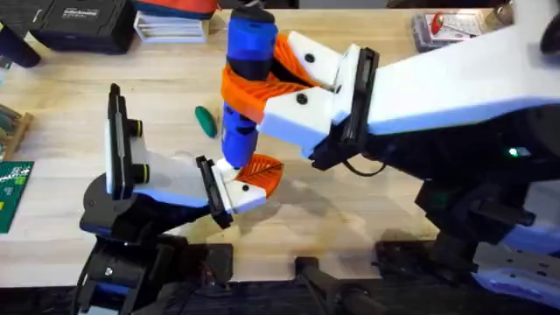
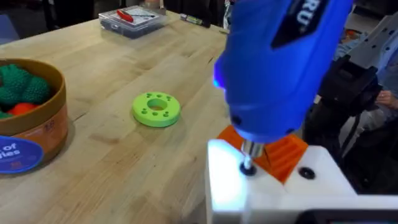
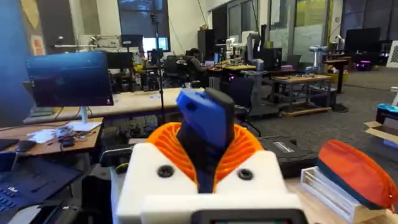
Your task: Pick up the gripper from the table and insert it into the empty holder that is missing its gripper. Then pick up a screw, insert it into the mounting hole, and use the screwdriver to tighten it. Finally, clean up the table by picking up the vegetable and placing it into the bucket.
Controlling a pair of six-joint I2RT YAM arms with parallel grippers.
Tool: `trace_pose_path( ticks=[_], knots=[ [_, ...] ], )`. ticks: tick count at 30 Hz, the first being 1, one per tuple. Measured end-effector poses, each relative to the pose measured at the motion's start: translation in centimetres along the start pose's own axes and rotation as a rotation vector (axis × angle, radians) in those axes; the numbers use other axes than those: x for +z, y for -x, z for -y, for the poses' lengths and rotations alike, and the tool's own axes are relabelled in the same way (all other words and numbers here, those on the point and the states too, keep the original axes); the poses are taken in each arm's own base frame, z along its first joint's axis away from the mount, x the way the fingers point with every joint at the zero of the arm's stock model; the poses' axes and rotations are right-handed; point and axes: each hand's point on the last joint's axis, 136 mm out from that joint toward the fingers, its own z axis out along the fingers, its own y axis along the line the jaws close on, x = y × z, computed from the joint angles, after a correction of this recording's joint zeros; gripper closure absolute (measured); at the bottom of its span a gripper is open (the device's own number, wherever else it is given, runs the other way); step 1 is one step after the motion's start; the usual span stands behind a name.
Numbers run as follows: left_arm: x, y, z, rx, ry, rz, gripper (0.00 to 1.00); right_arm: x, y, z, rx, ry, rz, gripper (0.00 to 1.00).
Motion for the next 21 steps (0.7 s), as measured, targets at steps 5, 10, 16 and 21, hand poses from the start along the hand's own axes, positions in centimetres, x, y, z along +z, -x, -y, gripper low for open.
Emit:
trace_pose_path(
  ticks=[5, 10, 16, 21],
  knots=[
    [0.0, 0.0, 0.0, 0.0, 0.0, 0.0, 0.997, 0.0, 0.0, 0.0, 0.003, 0.0, 0.0, 0.919],
    [0.0, 0.0, 0.0, 0.0, 0.0, 0.0, 0.997, 0.0, 0.2, 0.0, 0.001, 0.001, 0.007, 0.92],
    [0.0, 0.0, 0.0, 0.0, 0.0, 0.0, 0.997, 0.1, 2.3, -0.3, -0.018, 0.011, 0.081, 0.92],
    [0.0, 0.0, 0.0, 0.0, 0.0, 0.0, 0.997, 1.1, 2.3, 0.4, -0.041, 0.002, 0.008, 0.921]
  ],
)
